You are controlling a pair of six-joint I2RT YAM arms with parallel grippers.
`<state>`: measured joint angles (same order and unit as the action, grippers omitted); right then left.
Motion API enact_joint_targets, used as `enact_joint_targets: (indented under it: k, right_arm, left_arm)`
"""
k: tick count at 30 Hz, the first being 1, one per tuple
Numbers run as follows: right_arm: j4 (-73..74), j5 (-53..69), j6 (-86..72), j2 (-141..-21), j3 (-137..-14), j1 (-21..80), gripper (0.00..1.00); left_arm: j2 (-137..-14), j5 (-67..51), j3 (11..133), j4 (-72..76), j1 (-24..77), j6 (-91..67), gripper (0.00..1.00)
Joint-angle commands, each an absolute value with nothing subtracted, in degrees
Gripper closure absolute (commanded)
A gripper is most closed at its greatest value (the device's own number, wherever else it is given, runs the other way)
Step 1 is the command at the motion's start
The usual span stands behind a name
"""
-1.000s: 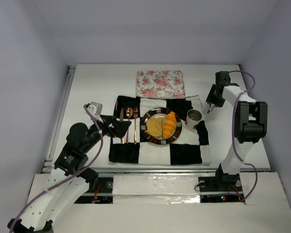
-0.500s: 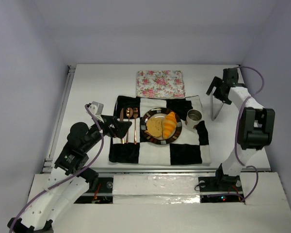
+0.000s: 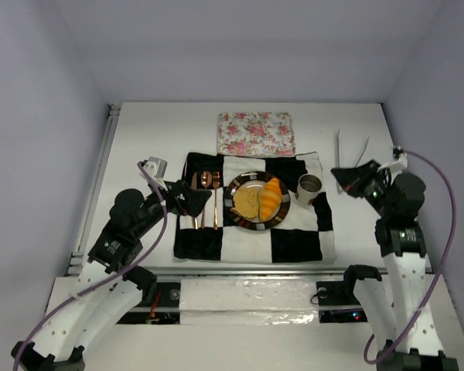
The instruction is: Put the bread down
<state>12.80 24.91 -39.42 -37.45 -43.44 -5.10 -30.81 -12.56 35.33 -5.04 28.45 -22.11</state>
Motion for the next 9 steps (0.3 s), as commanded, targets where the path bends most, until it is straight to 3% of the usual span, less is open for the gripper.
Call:
enact_joint_targets:
  k: [1,9]
  right_arm:
    - [16.9,36.3,-42.4,-29.9,-37.2,-3.9,1.00]
    - [15.6,42.3,-43.2,-29.0,-38.0,1.1,1.00]
  left_arm:
    - [-31.0,-11.1,41.6,-3.3,28.7,-22.6,0.02]
    - [-33.5,-10.5,45.2,-3.3,28.7,-23.5,0.05]
